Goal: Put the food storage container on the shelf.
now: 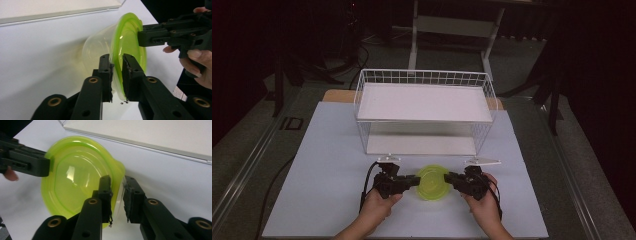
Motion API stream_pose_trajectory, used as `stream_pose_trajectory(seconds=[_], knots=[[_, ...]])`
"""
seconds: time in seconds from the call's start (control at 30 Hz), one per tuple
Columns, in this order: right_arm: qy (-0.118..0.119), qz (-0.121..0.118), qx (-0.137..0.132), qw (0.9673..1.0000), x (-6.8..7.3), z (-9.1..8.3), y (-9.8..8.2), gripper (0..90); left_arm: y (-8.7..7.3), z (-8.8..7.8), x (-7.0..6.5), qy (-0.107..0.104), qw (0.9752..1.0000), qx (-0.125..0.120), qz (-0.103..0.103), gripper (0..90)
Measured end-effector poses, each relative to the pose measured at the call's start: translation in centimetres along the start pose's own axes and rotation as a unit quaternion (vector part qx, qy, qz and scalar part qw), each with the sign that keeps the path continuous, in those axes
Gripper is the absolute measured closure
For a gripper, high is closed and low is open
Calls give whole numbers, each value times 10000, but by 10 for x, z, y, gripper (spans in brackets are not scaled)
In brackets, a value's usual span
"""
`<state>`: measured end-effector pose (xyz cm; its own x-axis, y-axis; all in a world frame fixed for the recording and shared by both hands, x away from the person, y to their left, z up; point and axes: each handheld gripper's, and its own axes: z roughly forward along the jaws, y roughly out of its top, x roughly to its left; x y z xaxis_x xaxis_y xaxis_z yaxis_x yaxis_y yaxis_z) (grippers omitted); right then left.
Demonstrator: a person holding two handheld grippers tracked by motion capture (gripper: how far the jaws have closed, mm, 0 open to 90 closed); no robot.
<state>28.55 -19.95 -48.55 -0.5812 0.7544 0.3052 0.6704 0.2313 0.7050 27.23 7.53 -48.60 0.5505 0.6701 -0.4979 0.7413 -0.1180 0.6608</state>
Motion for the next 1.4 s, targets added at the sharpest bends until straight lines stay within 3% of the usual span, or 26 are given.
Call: stream_pose_trajectory(seconds=[0.03, 0.1, 0.37, 0.83, 1.4], knots=[[25, 56, 31, 10000, 0, 0, 0, 788, 1, 0, 0, 28, 10000, 15, 69, 824], [-21, 42, 34, 10000, 2, 0, -1, 788, 1, 0, 1, -4, 10000, 31, 18, 825], [-81, -178, -132, 9997, 10, -9, 5, 791, 6, -8, -1, -63, 10000, -63, -4, 824], [5, -611, -639, 9961, 34, -49, 42, 793, 37, -49, -22, -236, 9984, -465, 213, 825], [-54, -752, -999, 9921, 52, -78, 81, 795, 75, -80, -40, -264, 9965, -704, 374, 825]])
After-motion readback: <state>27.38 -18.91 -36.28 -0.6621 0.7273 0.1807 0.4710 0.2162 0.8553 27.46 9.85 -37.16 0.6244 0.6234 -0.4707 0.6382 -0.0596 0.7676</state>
